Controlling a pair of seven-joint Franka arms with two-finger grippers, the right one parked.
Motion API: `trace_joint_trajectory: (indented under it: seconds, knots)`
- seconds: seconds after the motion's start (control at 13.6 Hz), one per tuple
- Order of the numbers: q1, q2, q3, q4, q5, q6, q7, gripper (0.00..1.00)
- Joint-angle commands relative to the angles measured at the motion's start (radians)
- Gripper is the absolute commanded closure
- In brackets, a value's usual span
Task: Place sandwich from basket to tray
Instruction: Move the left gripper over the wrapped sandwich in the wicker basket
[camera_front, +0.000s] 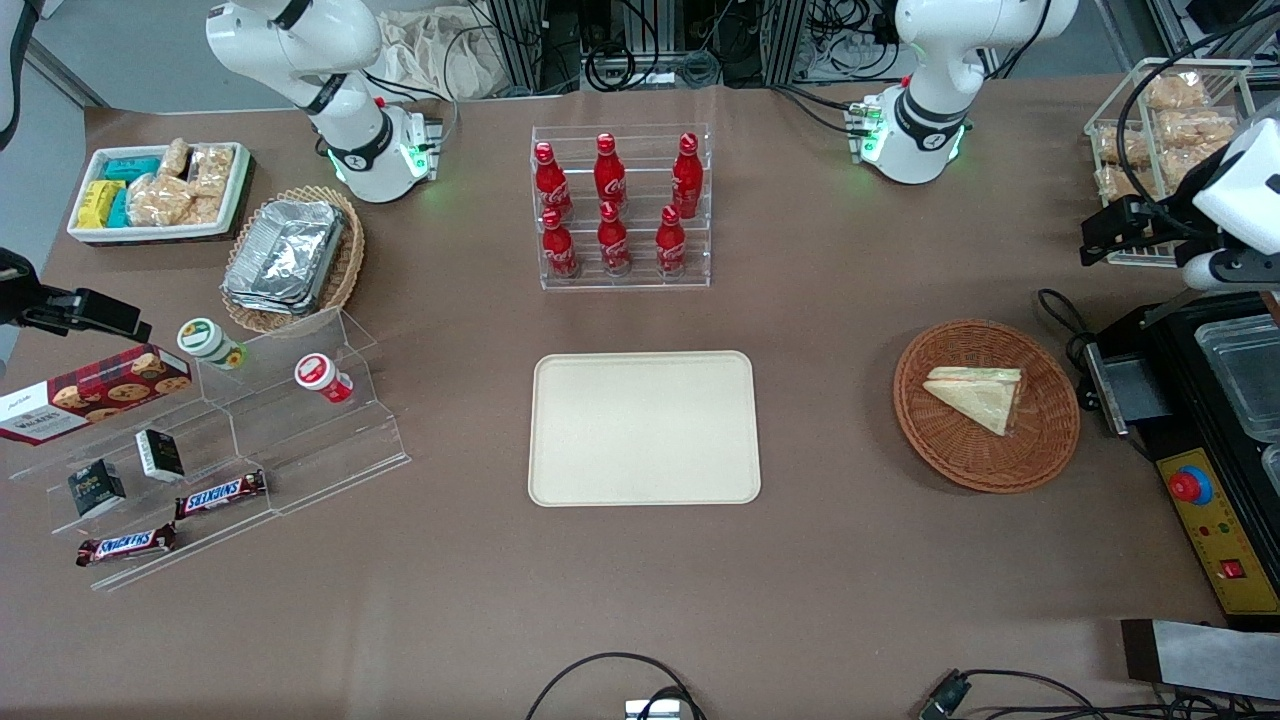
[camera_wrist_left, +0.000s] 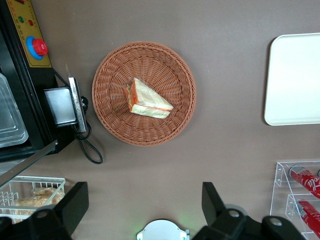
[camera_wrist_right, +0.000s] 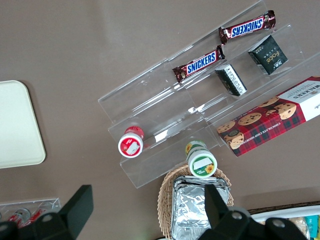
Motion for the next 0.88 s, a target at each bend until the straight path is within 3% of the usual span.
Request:
trace_joint_trajectory:
  seconds: [0.0,0.51,0.81]
  knots:
    - [-0.001,0.0,-0.004,0.001,-0.021,-0.004,-0.033,0.0]
    - [-0.003,0.043,-0.006,-0.036,-0.009,0.029,-0.164,0.0]
    - [0.009,0.023,0.004,-0.239,-0.032,0.239,-0.28,0.0]
